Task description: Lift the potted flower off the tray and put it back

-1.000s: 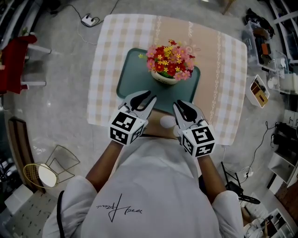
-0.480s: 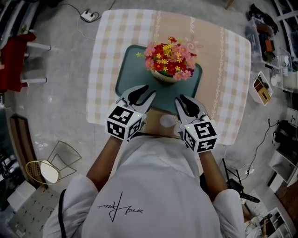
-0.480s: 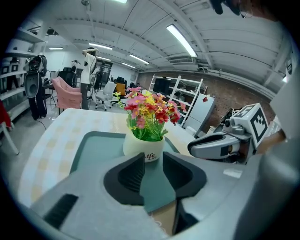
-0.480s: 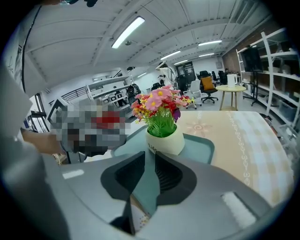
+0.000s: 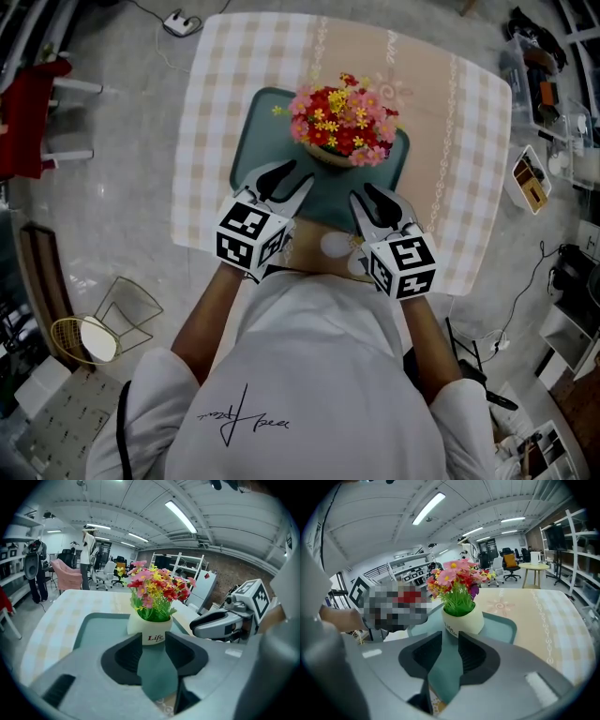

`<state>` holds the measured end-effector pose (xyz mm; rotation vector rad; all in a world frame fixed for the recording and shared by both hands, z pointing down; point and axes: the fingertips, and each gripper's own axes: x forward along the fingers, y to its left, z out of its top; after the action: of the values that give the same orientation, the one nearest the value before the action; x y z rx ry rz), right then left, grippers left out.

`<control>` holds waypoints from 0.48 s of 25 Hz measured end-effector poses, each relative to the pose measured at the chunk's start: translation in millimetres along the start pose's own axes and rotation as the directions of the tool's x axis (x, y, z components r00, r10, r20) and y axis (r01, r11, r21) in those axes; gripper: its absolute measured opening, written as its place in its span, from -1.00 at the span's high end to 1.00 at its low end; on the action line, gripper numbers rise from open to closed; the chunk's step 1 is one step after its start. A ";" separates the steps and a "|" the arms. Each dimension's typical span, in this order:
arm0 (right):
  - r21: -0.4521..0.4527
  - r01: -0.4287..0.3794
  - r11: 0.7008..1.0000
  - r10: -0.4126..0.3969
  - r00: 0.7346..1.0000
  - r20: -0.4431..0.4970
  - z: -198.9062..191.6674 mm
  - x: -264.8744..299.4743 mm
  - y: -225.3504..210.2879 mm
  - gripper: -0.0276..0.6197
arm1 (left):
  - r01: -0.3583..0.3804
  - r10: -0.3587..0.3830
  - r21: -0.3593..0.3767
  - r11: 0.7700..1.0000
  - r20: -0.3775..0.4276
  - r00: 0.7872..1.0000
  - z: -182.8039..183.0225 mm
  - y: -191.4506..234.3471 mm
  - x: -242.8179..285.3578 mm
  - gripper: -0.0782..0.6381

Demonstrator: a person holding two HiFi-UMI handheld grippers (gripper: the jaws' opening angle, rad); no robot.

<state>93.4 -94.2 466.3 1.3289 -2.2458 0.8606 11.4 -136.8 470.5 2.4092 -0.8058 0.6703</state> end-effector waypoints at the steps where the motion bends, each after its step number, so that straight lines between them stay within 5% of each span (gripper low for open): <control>1: -0.001 -0.003 1.000 0.003 1.000 -0.002 0.0 1.3 -1.3 0.58 | -0.002 0.002 -0.001 1.000 -0.002 1.000 0.0 0.9 1.4 0.34; 12: -0.054 -0.028 0.998 0.026 0.999 -0.047 -2.9 24.1 -11.9 0.39 | 0.000 0.001 0.023 1.000 -0.029 1.000 -0.8 5.4 18.8 0.20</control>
<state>92.6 -111.9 486.7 1.2444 -2.2403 0.8254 20.8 -147.7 483.9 2.4146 -0.7913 0.7174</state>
